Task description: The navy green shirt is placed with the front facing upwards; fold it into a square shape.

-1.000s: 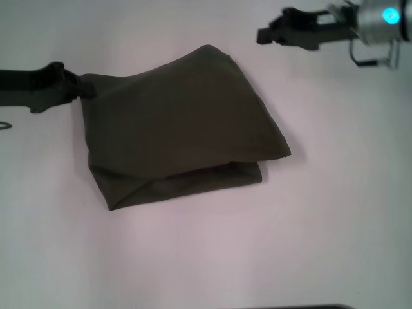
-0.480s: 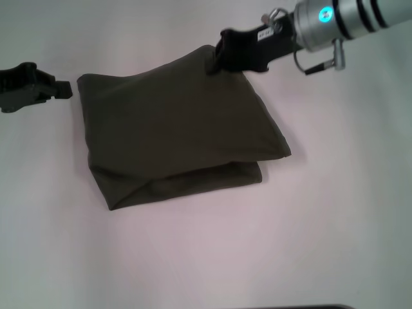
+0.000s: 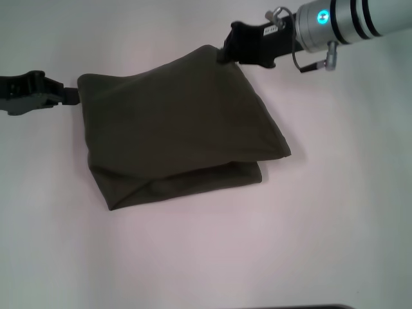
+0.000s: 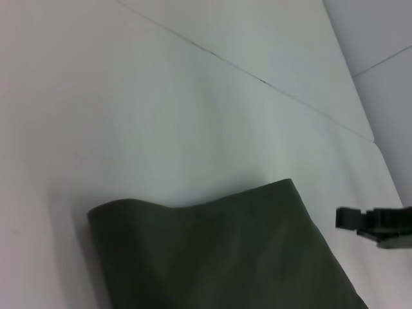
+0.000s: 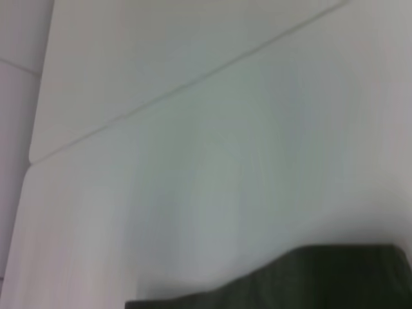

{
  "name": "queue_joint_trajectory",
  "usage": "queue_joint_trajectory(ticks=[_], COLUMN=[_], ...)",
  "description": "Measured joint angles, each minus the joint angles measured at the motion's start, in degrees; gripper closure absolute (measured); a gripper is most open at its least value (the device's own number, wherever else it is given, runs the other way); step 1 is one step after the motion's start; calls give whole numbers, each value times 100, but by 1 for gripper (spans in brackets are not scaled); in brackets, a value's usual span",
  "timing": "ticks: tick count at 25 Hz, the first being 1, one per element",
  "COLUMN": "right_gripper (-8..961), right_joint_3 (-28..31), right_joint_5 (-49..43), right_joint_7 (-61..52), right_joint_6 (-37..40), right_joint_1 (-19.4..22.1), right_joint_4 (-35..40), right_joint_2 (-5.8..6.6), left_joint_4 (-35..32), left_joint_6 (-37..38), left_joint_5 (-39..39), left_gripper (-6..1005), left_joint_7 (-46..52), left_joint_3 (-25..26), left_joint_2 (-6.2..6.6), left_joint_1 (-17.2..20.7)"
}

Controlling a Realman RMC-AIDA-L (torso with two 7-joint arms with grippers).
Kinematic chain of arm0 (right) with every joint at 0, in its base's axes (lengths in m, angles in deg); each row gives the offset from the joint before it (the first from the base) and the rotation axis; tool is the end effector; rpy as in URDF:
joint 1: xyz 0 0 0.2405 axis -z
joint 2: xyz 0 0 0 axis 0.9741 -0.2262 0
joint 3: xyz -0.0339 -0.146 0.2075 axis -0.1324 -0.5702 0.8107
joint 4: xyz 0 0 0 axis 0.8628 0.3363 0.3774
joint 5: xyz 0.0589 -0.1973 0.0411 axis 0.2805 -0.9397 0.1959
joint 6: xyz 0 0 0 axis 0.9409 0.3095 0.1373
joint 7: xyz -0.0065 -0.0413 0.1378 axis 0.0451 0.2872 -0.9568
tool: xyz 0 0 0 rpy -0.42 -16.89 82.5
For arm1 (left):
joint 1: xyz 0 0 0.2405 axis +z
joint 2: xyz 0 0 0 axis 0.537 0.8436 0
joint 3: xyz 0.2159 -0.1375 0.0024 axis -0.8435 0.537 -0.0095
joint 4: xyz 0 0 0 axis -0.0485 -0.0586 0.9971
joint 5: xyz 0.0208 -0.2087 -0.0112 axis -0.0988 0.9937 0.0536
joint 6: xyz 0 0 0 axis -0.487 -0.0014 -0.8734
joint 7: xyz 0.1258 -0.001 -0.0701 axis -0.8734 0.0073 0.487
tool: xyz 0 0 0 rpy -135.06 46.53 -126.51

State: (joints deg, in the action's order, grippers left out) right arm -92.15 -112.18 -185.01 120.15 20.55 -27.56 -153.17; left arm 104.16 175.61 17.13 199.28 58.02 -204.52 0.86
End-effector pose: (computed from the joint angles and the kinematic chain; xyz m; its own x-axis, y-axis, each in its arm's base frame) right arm 0.1836 0.4376 -0.0592 0.0411 -0.9311 -0.3624 -0.9992 -0.0393 -0.0125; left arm -0.2797 0.3473 0.0649 0.1753 0.9135 0.3672 0.9799 -0.1979 0.0247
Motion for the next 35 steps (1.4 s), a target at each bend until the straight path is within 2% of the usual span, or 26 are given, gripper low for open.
queue_joint_trajectory(ticks=[6, 12, 19, 30, 35], right_gripper=[950, 950, 951, 951, 951], right_joint_3=[9, 9, -14, -43, 24], right_joint_5=[6, 13, 13, -3, 29], right_joint_7=[-105, -164, -167, -168, -163], right_joint_6=[-389, -645, -774, -1093, -598], right_joint_1=[-182, -251, -289, -270, -169], right_joint_4=[-266, -454, -567, -848, -505], right_joint_2=[32, -17, -204, -210, -163], left_joint_4=[9, 8, 15, -17, -27], left_joint_6=[-23, -89, -107, -126, -125], left_joint_5=[-11, -37, -37, -36, -35], left_gripper=[997, 997, 996, 994, 994], left_joint_7=[-8, -27, -86, -182, -178], left_joint_3=[0, 0, 0, 0, 24], left_joint_2=[-4, 2, 12, 3, 3], left_joint_1=[-36, -70, -57, -42, -16])
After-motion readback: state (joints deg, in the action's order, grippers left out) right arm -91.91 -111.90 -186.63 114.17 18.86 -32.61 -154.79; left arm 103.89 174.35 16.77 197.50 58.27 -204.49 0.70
